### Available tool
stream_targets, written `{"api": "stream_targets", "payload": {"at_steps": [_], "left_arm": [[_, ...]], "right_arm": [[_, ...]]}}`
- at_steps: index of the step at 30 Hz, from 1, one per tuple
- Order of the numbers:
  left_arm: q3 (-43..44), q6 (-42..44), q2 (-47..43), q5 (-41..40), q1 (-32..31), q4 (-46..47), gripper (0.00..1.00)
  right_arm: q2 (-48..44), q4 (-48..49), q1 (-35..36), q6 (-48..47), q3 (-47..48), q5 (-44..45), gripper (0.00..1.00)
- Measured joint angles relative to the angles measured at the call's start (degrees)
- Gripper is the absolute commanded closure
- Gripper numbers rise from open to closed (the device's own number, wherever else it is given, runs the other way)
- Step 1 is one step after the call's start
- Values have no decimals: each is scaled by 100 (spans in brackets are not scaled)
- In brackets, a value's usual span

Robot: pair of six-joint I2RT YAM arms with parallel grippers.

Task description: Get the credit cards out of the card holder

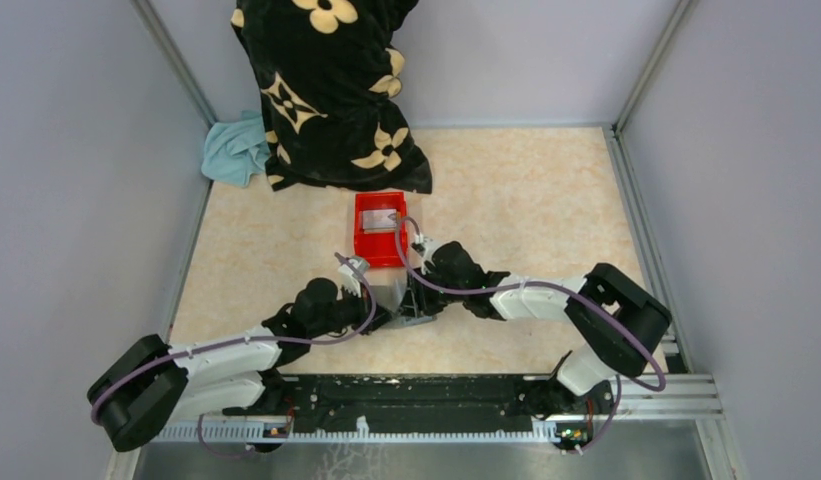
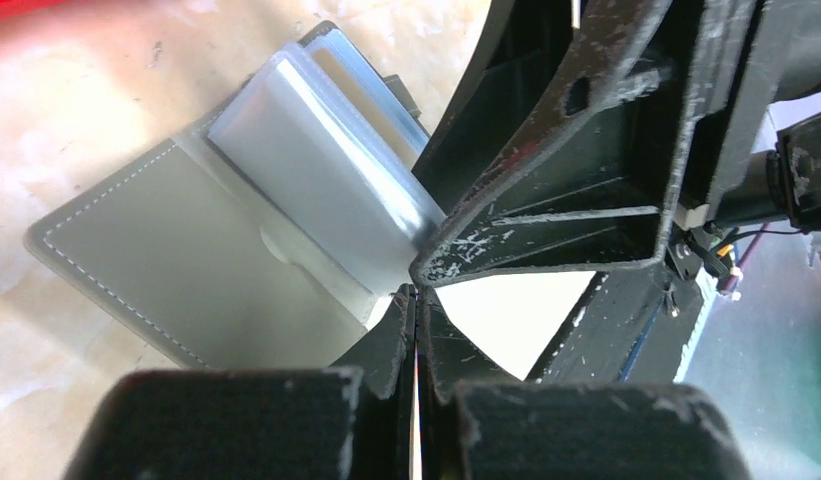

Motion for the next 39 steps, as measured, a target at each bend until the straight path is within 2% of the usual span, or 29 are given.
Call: {"api": "stream_targets", "payload": {"at_steps": [6, 19, 31, 39], "left_arm": [[-164, -13, -505, -216, 0, -463, 100], [-190, 44, -2328, -876, 0, -2164, 100], [-81, -92, -3034, -1207, 0, -3119, 100], [439, -57, -3589, -1276, 0, -3467, 99]], "right_arm": [[221, -157, 232, -109, 315, 155, 55], [671, -138, 459, -144, 953, 140, 55], [1360, -37, 531, -155, 1266, 70, 54], [1506, -20, 531, -197, 1567, 74, 54]]}}
